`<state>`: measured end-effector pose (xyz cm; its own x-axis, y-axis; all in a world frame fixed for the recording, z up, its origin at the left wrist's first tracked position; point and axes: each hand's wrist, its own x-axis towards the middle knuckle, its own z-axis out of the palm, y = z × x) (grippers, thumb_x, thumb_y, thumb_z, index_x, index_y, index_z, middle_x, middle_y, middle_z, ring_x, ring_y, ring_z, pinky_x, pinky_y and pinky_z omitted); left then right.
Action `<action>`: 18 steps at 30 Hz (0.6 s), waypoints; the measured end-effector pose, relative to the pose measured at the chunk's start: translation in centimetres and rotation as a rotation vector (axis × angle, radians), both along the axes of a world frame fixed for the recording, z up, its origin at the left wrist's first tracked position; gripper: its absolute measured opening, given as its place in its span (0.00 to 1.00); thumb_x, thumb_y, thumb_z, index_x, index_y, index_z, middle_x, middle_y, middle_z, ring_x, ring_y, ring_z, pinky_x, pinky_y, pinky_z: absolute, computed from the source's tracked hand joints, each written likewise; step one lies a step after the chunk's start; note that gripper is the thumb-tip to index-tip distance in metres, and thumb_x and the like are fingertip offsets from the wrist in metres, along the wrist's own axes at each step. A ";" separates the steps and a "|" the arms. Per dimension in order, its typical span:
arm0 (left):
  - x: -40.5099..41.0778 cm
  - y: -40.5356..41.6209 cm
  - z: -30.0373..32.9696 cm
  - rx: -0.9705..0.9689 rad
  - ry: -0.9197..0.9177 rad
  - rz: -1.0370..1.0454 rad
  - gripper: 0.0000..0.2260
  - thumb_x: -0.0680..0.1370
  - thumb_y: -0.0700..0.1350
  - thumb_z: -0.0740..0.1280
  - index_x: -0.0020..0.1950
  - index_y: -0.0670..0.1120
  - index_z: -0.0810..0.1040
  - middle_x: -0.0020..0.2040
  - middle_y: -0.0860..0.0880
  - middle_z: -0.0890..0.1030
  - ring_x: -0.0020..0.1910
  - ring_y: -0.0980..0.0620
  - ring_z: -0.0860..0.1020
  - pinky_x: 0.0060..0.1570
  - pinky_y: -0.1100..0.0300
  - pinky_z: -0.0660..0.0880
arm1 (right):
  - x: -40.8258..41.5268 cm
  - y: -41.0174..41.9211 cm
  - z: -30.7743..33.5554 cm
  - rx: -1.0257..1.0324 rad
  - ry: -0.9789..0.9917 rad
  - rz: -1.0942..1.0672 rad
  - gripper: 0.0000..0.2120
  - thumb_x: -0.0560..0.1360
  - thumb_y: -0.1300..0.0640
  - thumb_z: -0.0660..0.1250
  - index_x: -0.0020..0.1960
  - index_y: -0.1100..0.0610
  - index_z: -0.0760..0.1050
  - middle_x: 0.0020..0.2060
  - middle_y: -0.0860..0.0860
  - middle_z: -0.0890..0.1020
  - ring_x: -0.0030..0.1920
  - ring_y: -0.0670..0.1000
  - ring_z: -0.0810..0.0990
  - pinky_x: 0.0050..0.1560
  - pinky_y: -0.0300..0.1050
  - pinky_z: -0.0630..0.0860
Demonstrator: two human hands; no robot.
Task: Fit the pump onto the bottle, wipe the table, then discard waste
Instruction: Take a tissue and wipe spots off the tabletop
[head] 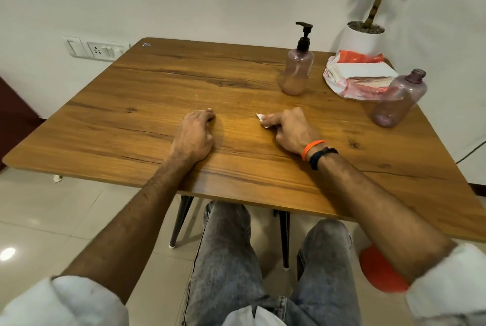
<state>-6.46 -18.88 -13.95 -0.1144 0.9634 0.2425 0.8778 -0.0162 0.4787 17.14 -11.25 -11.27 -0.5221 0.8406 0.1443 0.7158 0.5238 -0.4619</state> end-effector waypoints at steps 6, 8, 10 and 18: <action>0.1 0.0 0.1 -0.011 -0.020 0.007 0.19 0.80 0.39 0.59 0.71 0.43 0.71 0.72 0.45 0.71 0.72 0.47 0.66 0.73 0.50 0.61 | 1.7 -7.2 -0.1 0.028 -0.018 0.370 0.24 0.70 0.73 0.65 0.62 0.54 0.79 0.65 0.49 0.78 0.67 0.45 0.73 0.70 0.28 0.58; 0.3 0.0 0.2 -0.007 -0.018 0.012 0.19 0.80 0.39 0.59 0.71 0.42 0.71 0.72 0.45 0.71 0.72 0.46 0.66 0.73 0.50 0.61 | 2.5 -9.1 0.0 -0.023 -0.018 0.502 0.26 0.68 0.74 0.64 0.61 0.56 0.80 0.63 0.50 0.79 0.66 0.44 0.75 0.71 0.35 0.64; 0.3 0.0 0.1 0.000 -0.012 0.020 0.18 0.80 0.39 0.59 0.70 0.42 0.71 0.72 0.44 0.71 0.72 0.46 0.66 0.73 0.51 0.61 | 3.1 -9.1 0.2 -0.069 0.035 0.539 0.26 0.67 0.75 0.63 0.59 0.56 0.81 0.60 0.49 0.81 0.64 0.42 0.76 0.69 0.35 0.67; 0.1 -0.1 0.1 -0.023 -0.029 0.007 0.19 0.80 0.40 0.59 0.71 0.44 0.71 0.73 0.46 0.70 0.72 0.47 0.66 0.73 0.48 0.62 | 3.1 -0.7 0.5 0.016 0.029 -0.038 0.25 0.70 0.75 0.61 0.60 0.56 0.80 0.62 0.49 0.80 0.66 0.48 0.75 0.71 0.40 0.66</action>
<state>-6.37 -18.96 -13.90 -0.1279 0.9678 0.2169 0.8636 0.0012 0.5041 20.24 -11.98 -10.75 -0.4848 0.8574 0.1726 0.7217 0.5036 -0.4749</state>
